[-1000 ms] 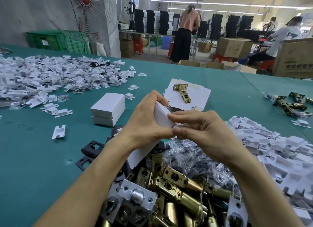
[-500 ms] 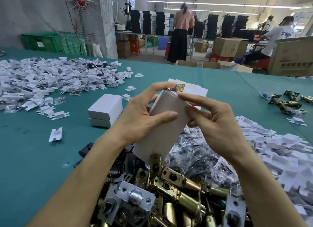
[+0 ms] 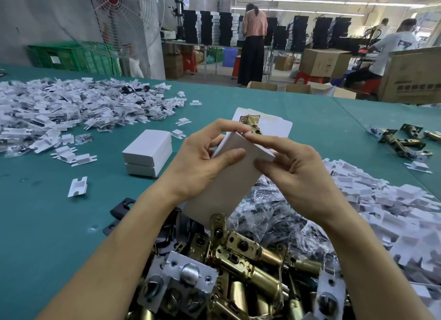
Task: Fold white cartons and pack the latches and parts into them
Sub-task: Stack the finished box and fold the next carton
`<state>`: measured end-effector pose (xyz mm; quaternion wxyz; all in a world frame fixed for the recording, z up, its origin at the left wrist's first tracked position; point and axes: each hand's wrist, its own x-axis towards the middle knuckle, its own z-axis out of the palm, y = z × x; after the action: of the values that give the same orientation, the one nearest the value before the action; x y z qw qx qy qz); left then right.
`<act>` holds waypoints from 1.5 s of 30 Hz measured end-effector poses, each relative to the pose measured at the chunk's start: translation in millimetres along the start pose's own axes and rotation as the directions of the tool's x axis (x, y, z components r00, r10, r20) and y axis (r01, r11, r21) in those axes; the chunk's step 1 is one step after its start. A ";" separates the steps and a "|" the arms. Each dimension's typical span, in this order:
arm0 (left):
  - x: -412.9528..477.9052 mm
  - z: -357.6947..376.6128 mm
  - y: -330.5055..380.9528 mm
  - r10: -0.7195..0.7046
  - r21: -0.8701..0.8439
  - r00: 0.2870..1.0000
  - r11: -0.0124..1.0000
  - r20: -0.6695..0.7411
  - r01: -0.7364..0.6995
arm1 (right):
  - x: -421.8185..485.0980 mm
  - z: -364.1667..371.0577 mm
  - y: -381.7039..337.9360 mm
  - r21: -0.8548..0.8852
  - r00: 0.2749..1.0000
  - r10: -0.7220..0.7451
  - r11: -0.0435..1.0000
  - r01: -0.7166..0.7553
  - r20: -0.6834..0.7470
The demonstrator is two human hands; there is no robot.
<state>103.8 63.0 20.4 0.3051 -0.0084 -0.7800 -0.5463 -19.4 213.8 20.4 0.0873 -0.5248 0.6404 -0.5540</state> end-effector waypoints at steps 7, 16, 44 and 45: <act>0.2 0.1 0.4 0.100 0.042 0.995 0.994 -0.011 -0.099 | 0.0 -5.0 -5.1 0.120 0.998 0.030 0.992 -0.024 -0.047; 4.6 -5.4 2.7 0.166 0.468 0.896 0.882 -0.412 0.052 | 0.1 -17.4 -13.2 -0.029 0.935 0.003 0.999 -0.014 -0.354; 6.7 -5.6 -10.4 -0.464 -0.317 0.809 0.877 -0.361 0.361 | -9.8 4.2 -24.2 -0.632 0.633 0.507 0.774 -0.035 0.586; 6.5 -6.0 -11.9 -0.449 -0.274 0.813 0.889 -0.370 0.366 | -9.3 -0.9 -21.8 -0.594 0.648 0.486 0.802 -0.064 0.587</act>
<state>97.1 51.0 14.8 0.3401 0.2494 -0.6224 -0.6593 -3.5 225.1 33.8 0.2697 -0.5918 0.7546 -0.0878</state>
